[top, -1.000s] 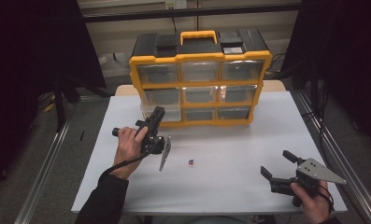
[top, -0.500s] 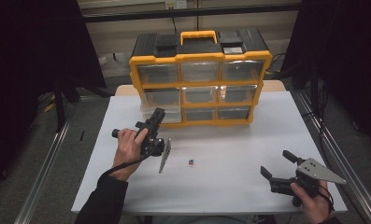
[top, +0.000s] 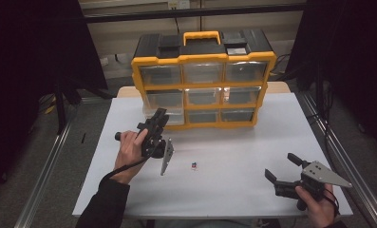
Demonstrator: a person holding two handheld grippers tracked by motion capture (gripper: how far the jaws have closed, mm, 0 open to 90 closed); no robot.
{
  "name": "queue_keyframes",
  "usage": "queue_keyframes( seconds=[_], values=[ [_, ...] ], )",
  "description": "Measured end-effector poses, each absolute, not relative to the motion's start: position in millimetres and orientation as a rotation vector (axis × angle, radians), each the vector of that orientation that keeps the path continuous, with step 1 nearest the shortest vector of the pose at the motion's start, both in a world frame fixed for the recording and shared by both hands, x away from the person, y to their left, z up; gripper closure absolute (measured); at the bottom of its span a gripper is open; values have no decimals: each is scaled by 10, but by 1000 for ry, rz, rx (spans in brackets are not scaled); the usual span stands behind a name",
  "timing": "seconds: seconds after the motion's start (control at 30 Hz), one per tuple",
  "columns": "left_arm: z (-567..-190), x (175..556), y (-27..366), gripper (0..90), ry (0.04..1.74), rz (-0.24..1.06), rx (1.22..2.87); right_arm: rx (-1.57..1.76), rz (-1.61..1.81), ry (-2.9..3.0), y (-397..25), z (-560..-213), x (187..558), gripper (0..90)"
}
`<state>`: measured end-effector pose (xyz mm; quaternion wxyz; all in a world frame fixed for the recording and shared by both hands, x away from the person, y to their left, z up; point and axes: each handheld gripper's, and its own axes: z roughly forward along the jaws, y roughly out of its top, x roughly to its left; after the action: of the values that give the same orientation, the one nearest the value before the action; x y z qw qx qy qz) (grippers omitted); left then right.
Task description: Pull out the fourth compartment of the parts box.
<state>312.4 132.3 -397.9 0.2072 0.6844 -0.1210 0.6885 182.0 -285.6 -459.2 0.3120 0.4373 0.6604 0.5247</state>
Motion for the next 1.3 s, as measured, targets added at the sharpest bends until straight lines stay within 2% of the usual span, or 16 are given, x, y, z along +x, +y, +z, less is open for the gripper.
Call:
queue_keyframes(
  seconds=[0.23,0.53,0.7,0.93,1.13,1.3],
  values=[
    [-3947,3139,1353,411,-192,1854,1898,1155,1390,1746,-2854,-4593,1820,16],
    [-3855,3215,1434,118,73,1588,1794,1153,1391,1744,-2854,-4596,1824,16],
    [-3794,3258,1507,58,223,1449,1760,1155,1389,1743,-2857,-4594,1821,16],
    [-3746,3322,1639,59,417,1202,1686,1156,1391,1741,-2852,-4591,1817,15],
    [-3708,3386,1818,59,615,923,1608,1156,1390,1737,-2860,-4592,1820,16],
    [-3727,3411,1932,66,723,817,1624,1154,1387,1739,-2859,-4593,1822,16]
  ],
)
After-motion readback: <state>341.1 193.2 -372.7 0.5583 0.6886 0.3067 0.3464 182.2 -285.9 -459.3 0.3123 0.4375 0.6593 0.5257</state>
